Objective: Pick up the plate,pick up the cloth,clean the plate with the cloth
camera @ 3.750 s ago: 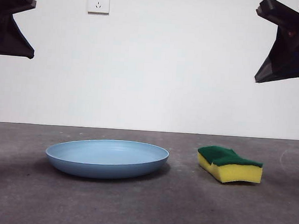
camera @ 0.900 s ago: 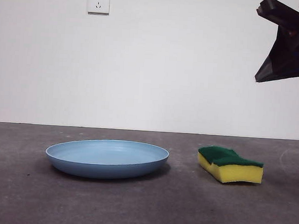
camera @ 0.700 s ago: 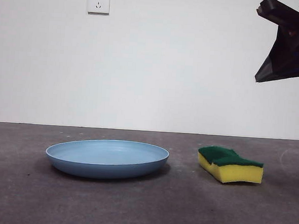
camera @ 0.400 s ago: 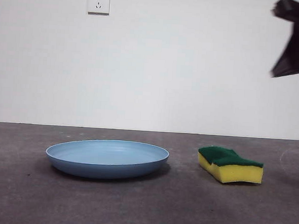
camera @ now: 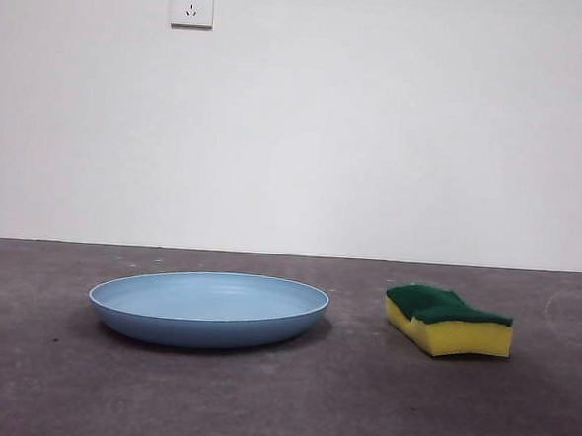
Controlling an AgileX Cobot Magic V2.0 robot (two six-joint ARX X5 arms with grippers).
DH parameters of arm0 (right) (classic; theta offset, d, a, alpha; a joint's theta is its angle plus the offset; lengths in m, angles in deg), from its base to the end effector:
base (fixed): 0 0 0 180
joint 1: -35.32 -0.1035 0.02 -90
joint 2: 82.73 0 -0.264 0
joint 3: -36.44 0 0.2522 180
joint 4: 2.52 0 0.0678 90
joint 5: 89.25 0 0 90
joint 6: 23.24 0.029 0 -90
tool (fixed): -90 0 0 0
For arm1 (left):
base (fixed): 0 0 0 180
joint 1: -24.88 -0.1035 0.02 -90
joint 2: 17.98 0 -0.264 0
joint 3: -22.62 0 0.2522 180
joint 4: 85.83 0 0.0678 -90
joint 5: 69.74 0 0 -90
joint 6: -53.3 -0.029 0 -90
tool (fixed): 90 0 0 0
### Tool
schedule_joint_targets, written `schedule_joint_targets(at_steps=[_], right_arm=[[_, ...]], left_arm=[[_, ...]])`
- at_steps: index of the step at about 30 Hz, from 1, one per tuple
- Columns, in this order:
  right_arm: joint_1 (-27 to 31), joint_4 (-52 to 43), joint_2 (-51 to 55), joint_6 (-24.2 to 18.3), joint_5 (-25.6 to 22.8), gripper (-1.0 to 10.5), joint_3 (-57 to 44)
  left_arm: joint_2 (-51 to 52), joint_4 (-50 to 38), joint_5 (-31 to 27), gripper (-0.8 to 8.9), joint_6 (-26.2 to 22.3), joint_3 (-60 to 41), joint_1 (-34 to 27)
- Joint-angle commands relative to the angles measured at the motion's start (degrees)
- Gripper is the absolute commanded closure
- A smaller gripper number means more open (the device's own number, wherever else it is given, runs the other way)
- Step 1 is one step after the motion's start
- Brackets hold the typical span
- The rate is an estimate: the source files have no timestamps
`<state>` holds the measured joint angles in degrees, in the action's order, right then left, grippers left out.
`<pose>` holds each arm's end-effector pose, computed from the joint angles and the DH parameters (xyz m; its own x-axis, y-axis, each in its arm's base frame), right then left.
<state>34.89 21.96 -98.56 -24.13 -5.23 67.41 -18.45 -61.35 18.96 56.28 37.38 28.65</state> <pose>0.1048 -0.0022 0.2257 0.9821 -0.0968 -0.1614 0.0928 0.9952 -0.0322 0.0955 -0.0056 0.1508 0.9833 -0.0421 -0.1769 0.0342 0.9983 -0.0472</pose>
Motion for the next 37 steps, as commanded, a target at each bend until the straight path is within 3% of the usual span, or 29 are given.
schedule_joint_targets(at_steps=[1,10,17,24,27,37], right_arm=[[0.13,-0.28,2.69,0.74,0.11,9.5,-4.13],[0.04,-0.50,8.61,3.89,0.24,9.5,-13.11],[0.04,-0.48,15.96,4.11,3.13,9.5,-16.70],[-0.07,-0.59,15.78,4.28,6.12,9.5,-16.87],[-0.07,-0.59,15.78,6.21,7.63,9.5,-16.87],[-0.07,-0.61,15.45,7.48,7.08,9.5,-16.87]], left_arm=[[0.02,-0.15,-0.02,8.14,-0.42,-0.76,-0.13],[0.02,-0.15,-0.02,8.14,-0.42,-0.76,-0.13],[0.02,-0.15,-0.02,8.14,-0.42,-0.76,-0.13],[0.02,-0.17,-0.02,8.14,-0.42,-0.76,-0.13],[0.02,-0.17,-0.02,8.14,-0.42,-0.76,-0.13],[0.02,-0.17,-0.02,8.14,-0.42,-0.76,-0.13]])
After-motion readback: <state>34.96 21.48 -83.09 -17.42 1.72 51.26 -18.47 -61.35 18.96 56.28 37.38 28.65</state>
